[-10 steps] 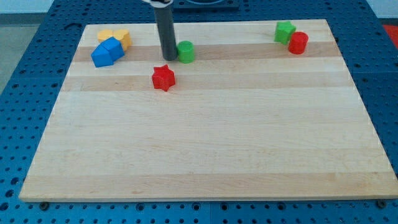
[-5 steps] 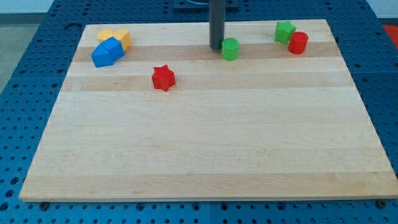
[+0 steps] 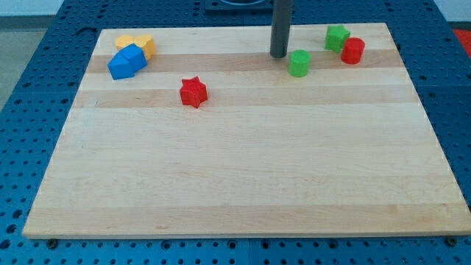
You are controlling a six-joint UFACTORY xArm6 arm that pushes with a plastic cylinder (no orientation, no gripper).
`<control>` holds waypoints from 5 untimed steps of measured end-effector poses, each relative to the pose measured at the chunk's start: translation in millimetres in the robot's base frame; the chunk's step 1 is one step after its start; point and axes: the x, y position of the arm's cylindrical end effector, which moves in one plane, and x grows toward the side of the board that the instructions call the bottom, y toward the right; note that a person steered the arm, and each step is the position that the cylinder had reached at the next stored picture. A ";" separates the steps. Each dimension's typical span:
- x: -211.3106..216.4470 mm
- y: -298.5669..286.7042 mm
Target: Move the green circle below to the red circle
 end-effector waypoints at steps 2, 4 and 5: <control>27.1 11.1; 4.7 72.9; 3.3 79.4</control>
